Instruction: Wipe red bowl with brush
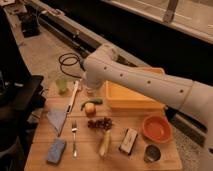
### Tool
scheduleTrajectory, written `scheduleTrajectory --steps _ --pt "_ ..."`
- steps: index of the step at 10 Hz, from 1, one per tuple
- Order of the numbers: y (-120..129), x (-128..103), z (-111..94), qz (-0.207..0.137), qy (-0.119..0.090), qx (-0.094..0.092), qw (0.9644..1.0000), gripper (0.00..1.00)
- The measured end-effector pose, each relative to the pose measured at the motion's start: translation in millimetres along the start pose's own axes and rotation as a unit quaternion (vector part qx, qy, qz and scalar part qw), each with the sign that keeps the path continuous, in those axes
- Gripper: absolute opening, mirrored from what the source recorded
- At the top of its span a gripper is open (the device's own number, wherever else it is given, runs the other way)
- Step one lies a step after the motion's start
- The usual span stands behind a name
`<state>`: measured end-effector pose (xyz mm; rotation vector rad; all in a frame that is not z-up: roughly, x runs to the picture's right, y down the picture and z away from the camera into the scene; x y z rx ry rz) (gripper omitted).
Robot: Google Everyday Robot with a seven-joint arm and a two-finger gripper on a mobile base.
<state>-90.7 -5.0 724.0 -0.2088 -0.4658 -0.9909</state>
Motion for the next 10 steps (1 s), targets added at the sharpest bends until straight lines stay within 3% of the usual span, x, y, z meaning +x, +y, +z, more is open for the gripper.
scheduleTrajectory --steps 4,7,10 --pt "-70 -5 64 -0.091 -0.019 -0.007 0.9957 0.65" --pt "-90 -11 115 -0.124 -0.039 0.002 0.9915 0.65" --pt "-89 -10 115 -0.123 -0.039 0.002 0.9917 0.65"
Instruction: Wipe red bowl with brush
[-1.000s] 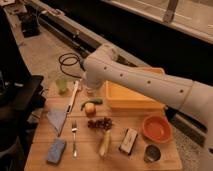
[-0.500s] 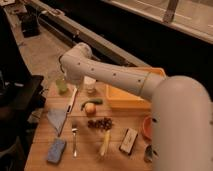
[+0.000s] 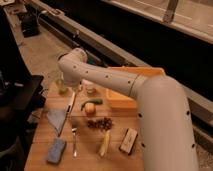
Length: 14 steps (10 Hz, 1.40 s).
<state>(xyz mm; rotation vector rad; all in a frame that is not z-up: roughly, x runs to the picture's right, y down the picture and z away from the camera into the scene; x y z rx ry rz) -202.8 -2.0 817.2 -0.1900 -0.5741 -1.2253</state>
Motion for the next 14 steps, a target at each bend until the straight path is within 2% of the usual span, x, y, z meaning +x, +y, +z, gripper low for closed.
scheduleTrajectory --steps 2,4,7,9,14 --pt "2 2 3 -0.002 0.004 -0.004 1.0 0.65" --pt "5 18 26 -0.007 0.02 -0.005 0.9998 0.65" --pt "18 33 63 0.001 0.027 0.001 0.9996 0.65" --pt "24 41 85 0.001 0.024 -0.004 0.9997 0.65" --pt "32 43 124 -0.014 -0.02 -0.038 0.999 0.65"
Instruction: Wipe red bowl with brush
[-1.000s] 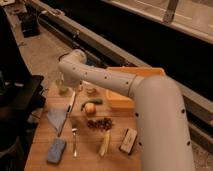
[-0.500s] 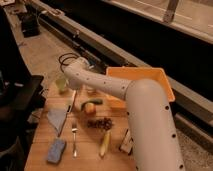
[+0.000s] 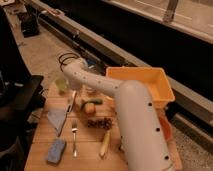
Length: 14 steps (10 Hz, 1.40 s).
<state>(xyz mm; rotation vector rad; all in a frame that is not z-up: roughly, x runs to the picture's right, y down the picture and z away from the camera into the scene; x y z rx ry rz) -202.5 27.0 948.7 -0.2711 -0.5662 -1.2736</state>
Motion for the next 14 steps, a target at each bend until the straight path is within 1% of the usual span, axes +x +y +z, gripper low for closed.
scheduleTrajectory --steps 1,2,4,5,7,8,9,10,11,13,14 --pt "0 -1 5 -0.003 -0.007 -0.004 1.0 0.65" --pt "1 -1 10 -0.005 -0.015 -0.007 0.9998 0.6" --pt "2 -1 17 -0.009 -0.028 -0.009 0.9995 0.4" --pt "1 -1 19 -0.012 -0.032 -0.009 0.9994 0.28" --pt "0 -3 21 -0.015 -0.036 -0.01 0.9992 0.08" --pt "0 -4 21 -0.015 -0.037 -0.011 0.9991 0.03" --pt "0 -5 21 -0.015 -0.037 -0.012 0.9991 0.0" --pt "-1 -6 18 -0.014 -0.033 -0.012 0.9993 0.0" --pt "-3 -4 11 -0.013 -0.025 -0.011 0.9995 0.0" --pt "-6 3 -16 -0.007 0.003 -0.008 0.9999 0.0" --pt "-8 9 -34 -0.006 0.021 -0.006 0.9997 0.0"
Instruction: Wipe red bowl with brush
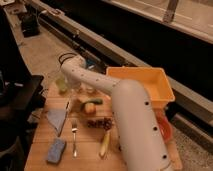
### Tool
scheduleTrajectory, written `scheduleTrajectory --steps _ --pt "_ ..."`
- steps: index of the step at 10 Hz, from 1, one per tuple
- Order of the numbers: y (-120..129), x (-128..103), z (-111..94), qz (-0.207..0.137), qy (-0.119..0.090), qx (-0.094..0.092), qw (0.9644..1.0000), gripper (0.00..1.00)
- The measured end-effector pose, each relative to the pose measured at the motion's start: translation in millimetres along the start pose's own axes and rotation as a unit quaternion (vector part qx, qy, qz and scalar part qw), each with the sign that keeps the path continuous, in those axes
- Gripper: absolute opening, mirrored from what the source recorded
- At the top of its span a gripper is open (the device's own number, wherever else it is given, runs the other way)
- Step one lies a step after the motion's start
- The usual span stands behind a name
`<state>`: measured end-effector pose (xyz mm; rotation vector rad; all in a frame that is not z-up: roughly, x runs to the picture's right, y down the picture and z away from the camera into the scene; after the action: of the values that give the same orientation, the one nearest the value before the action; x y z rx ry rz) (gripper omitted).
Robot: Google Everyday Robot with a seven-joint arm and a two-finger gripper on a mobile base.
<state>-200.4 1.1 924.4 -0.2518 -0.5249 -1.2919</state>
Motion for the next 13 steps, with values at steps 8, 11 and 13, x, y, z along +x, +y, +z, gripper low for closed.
scheduleTrajectory --steps 8,11,13 --pt "19 38 -147 0.035 0.113 0.052 0.9916 0.0" --pt "59 15 -184 0.077 0.118 0.053 0.9886 0.0" --pt "86 -11 -199 0.115 0.106 0.055 0.9861 0.0"
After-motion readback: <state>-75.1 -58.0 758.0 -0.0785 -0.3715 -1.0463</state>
